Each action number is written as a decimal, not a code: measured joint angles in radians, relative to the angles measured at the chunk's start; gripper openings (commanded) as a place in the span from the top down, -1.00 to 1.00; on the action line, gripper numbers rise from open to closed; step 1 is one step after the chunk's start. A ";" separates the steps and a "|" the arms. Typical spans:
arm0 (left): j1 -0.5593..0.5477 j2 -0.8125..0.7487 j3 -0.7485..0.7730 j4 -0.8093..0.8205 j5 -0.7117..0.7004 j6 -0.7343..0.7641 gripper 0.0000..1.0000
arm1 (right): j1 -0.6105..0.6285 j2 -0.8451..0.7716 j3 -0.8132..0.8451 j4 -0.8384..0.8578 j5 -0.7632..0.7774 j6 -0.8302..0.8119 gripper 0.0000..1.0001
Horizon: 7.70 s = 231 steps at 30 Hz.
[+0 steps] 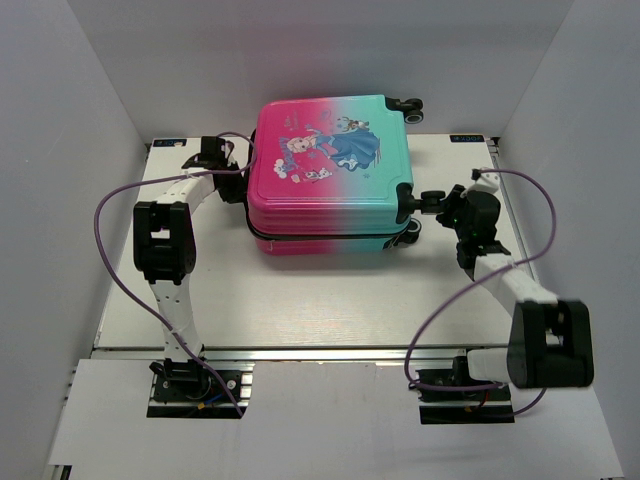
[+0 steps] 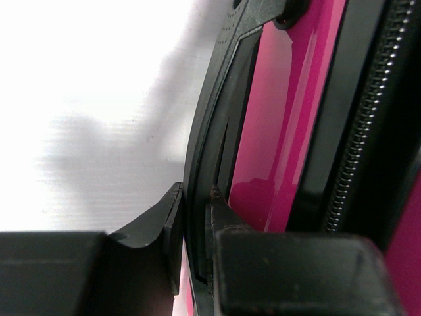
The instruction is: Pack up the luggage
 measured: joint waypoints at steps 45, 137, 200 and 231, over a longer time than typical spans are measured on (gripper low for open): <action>0.036 0.077 0.108 -0.024 0.066 0.062 1.00 | 0.444 -0.101 -0.125 -0.137 0.037 -0.161 -0.08; 0.174 0.420 0.622 -0.112 0.370 0.211 1.00 | 0.092 0.439 0.222 0.024 -0.865 -0.458 -0.78; 0.201 0.394 0.526 0.042 0.418 0.237 1.00 | 0.095 1.115 1.081 0.323 -0.189 0.209 1.00; 0.211 0.434 0.550 0.119 0.355 0.117 -0.96 | 0.086 0.703 0.433 0.484 -0.603 -0.004 1.00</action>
